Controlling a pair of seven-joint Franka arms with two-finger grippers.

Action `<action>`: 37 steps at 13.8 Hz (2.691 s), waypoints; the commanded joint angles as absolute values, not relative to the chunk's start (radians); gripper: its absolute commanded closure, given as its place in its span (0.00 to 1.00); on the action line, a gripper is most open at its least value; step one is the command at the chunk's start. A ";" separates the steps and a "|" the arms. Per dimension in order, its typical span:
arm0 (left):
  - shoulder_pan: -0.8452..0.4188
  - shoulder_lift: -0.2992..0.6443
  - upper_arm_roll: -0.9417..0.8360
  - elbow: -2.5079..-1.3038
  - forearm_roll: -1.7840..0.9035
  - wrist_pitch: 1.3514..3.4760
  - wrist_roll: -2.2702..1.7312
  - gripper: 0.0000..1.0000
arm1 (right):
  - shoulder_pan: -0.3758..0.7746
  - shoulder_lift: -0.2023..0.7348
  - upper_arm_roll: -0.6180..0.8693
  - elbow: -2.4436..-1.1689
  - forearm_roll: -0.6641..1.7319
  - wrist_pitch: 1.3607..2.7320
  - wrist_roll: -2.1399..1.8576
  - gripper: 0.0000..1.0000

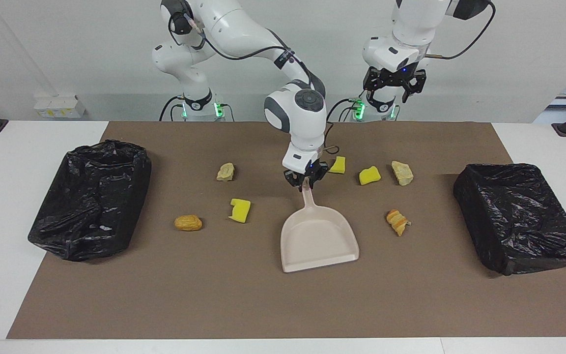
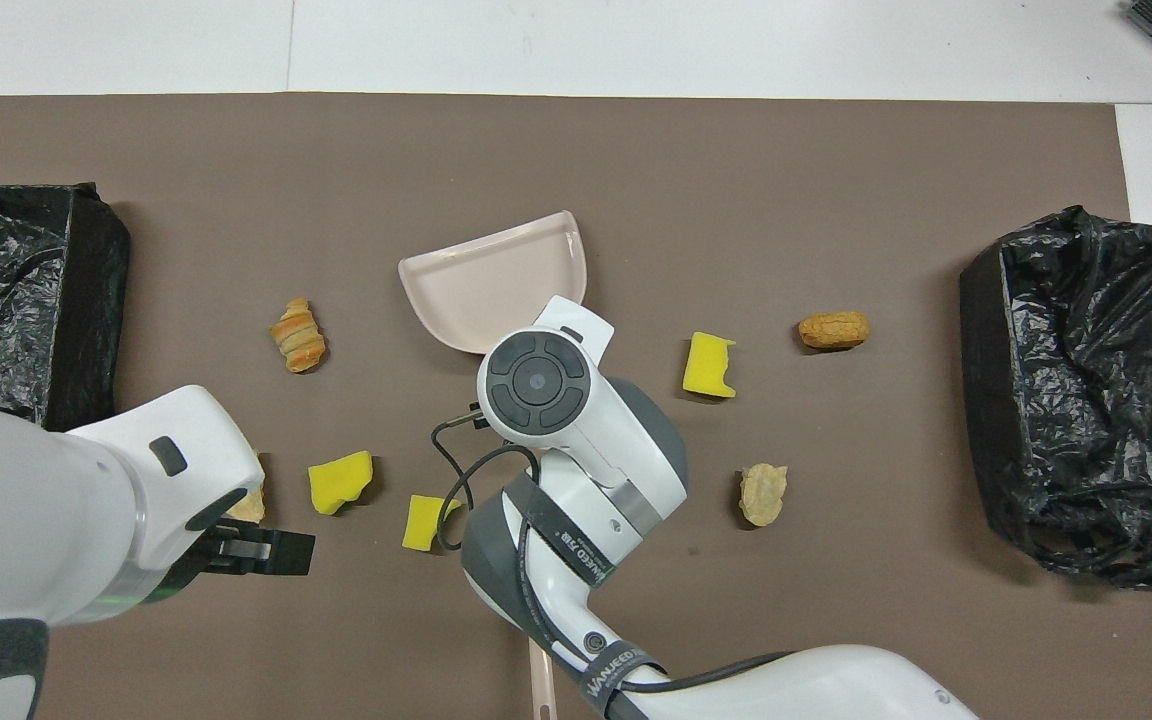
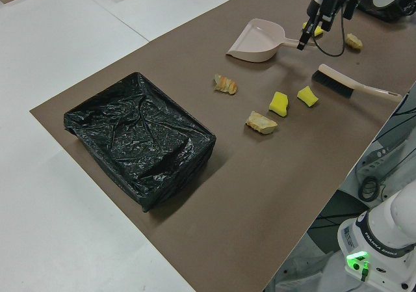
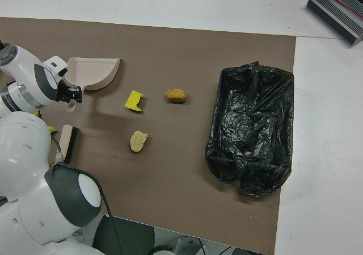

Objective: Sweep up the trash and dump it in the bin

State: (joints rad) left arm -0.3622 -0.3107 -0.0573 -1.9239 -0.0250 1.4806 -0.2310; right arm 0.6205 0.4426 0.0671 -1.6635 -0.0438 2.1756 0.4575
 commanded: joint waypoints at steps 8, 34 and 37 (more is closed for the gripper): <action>-0.492 -0.351 -0.058 -2.095 -0.086 1.629 -0.250 0.00 | 0.384 0.305 0.072 -1.658 -0.023 2.001 -0.002 1.00; -1.006 -0.178 -0.055 -2.439 -0.109 2.127 -0.855 1.00 | 0.253 0.213 0.072 -1.758 -0.106 1.884 -1.052 1.00; -0.896 -0.178 -0.046 -2.338 -0.091 1.953 -0.711 1.00 | 0.264 0.212 0.072 -1.758 -0.113 1.890 -1.052 1.00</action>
State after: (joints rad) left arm -0.9726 -0.1591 -0.0561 -2.3936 -0.0948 2.0505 -0.8170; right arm 0.2611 0.2414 0.0685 -1.7267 -0.0992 1.8785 -1.0419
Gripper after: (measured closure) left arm 0.731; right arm 0.670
